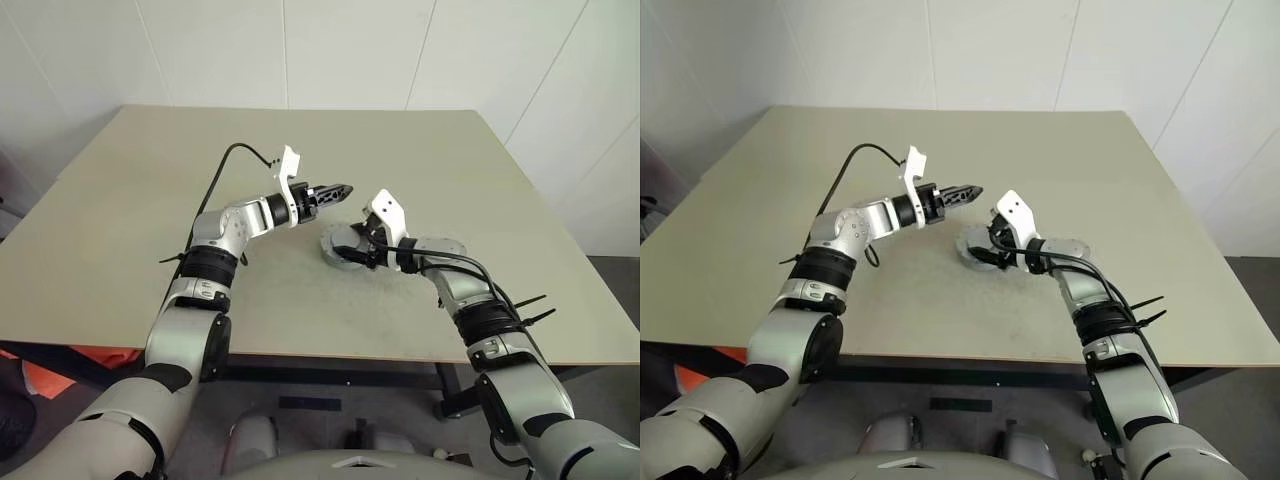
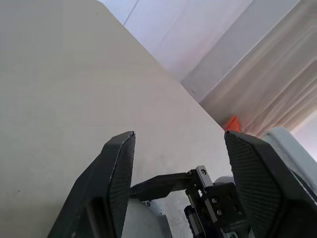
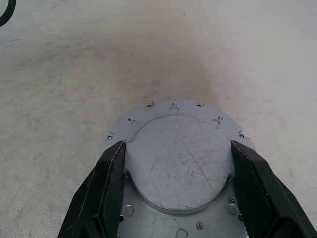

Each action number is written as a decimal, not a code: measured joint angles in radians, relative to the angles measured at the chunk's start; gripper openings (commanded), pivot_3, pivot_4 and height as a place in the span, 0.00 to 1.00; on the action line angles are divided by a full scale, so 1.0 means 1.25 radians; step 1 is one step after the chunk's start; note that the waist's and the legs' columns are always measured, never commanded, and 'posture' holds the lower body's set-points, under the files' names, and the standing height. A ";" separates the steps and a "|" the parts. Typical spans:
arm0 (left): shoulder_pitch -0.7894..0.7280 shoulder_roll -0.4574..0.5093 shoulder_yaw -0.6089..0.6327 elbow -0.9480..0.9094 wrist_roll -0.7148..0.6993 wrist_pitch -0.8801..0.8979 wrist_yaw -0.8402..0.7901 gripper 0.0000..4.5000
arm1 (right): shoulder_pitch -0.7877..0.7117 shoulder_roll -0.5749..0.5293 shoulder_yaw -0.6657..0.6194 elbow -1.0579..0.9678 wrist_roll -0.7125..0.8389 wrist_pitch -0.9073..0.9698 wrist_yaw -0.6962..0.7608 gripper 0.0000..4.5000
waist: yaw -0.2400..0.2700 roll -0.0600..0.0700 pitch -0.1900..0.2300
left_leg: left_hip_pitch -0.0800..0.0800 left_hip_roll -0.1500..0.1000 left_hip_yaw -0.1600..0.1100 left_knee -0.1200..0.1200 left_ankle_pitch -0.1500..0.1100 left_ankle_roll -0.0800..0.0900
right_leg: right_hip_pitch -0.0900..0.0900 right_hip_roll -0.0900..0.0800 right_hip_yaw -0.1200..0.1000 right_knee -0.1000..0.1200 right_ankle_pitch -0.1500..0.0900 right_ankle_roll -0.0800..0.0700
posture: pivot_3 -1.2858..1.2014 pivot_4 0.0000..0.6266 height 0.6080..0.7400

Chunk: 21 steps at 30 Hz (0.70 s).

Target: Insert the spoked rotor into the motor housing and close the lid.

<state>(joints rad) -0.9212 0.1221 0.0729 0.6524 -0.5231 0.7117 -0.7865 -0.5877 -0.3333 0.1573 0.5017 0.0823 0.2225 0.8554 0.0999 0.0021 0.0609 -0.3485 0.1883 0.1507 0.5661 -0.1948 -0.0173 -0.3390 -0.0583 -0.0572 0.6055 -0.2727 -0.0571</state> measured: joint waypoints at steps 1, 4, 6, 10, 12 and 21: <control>0.004 0.000 -0.008 0.000 0.001 0.003 -0.014 0.67 | 0.002 -0.001 -0.001 -0.002 0.000 0.002 -0.001 0.69 | 0.000 0.000 0.000 | 0.000 0.000 0.000 0.000 0.000 0.000 | 0.000 0.000 0.000 0.000 0.000 0.000 | 0.52 0.00 1.00; 0.019 -0.001 -0.044 0.013 0.033 -0.002 -0.037 0.67 | 0.004 -0.002 -0.005 -0.004 0.000 0.004 -0.003 0.69 | 0.003 0.000 0.000 | 0.000 0.000 0.000 0.000 0.000 0.000 | 0.000 0.000 0.000 0.000 0.000 0.000 | 0.52 0.00 1.00; 0.020 -0.008 -0.060 0.054 0.061 -0.021 -0.038 0.59 | 0.006 -0.002 -0.006 -0.004 0.000 0.004 -0.005 0.69 | 0.003 0.000 0.000 | 0.000 0.000 0.000 0.000 0.000 0.000 | 0.000 0.000 0.000 0.000 0.000 0.000 | 0.52 0.00 1.00; 0.019 -0.027 -0.066 0.134 0.108 -0.079 -0.029 0.32 | 0.009 -0.002 -0.007 -0.008 0.000 0.004 -0.008 0.69 | 0.004 0.000 0.000 | 0.000 0.000 0.000 0.000 0.000 0.000 | 0.001 0.000 0.000 0.000 0.000 0.000 | 0.52 0.00 1.00; 0.015 -0.033 -0.063 0.160 0.121 -0.098 -0.027 0.18 | 0.010 -0.002 -0.007 -0.011 0.000 0.004 -0.009 0.69 | 0.005 0.000 0.000 | 0.000 0.000 0.000 0.000 0.000 0.000 | 0.001 0.000 0.000 0.000 0.000 0.000 | 0.52 0.00 1.00; -0.023 -0.063 -0.069 0.212 0.157 -0.119 -0.080 0.01 | 0.017 -0.002 -0.008 -0.019 0.000 0.004 -0.018 0.69 | 0.007 0.000 0.000 | 0.001 0.000 0.000 0.000 0.000 0.000 | 0.001 -0.001 0.000 0.000 0.000 0.000 | 0.52 0.00 1.00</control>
<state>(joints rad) -0.9494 0.0440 -0.0137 0.9171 -0.3273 0.5626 -0.8867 -0.5659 -0.3355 0.1474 0.4782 0.0822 0.2271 0.8326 0.1083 0.0021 0.0608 -0.3479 0.1883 0.1510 0.5663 -0.1948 -0.0172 -0.3381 -0.0593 -0.0572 0.6055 -0.2728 -0.0570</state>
